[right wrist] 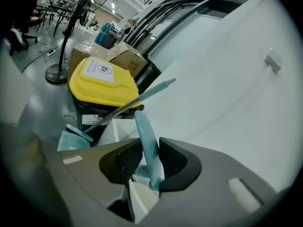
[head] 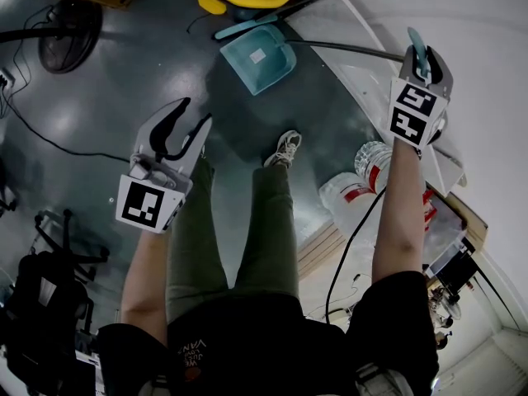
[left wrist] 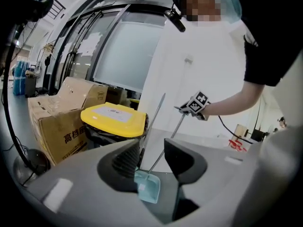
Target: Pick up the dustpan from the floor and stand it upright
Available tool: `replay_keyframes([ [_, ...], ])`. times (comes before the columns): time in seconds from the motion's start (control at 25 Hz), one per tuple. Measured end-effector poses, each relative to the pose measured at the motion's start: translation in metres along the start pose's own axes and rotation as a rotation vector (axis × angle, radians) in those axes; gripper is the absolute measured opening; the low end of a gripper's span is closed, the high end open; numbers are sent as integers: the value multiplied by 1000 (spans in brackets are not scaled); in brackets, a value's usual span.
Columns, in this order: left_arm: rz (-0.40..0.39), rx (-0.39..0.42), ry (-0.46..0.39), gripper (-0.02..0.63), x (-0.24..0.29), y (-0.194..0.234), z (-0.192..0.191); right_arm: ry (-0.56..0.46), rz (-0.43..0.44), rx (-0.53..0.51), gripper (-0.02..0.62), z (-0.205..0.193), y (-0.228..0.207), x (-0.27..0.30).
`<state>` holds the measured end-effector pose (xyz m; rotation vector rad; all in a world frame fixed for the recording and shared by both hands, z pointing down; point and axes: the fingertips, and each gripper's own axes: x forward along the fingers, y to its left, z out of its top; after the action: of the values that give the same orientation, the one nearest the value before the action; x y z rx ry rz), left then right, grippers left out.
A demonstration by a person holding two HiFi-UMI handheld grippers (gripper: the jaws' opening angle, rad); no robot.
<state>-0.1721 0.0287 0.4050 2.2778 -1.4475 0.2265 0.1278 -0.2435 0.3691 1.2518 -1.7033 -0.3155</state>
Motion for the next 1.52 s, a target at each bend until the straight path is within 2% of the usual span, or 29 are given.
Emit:
replay_keyframes([
  [0.32,-29,-1,-5,172,5,-14,10,-39,-14,-38,110,-9,14,-20],
  [0.64,-27,24,-30,172,-7,-22,44,-85,96,16,123,-5,54,-59],
  [1.16,-102,92,-46,172,-5,-57,99,-52,328,213,170,-3,104,-89],
  [1.28,-114,104,-58,172,-9,-65,113,-46,354,260,175,-4,107,-96],
  [1.36,-119,108,-68,172,-14,-69,122,-45,365,285,199,-5,106,-102],
  [1.52,-125,110,-84,172,-22,-77,137,-73,358,317,210,12,90,-126],
])
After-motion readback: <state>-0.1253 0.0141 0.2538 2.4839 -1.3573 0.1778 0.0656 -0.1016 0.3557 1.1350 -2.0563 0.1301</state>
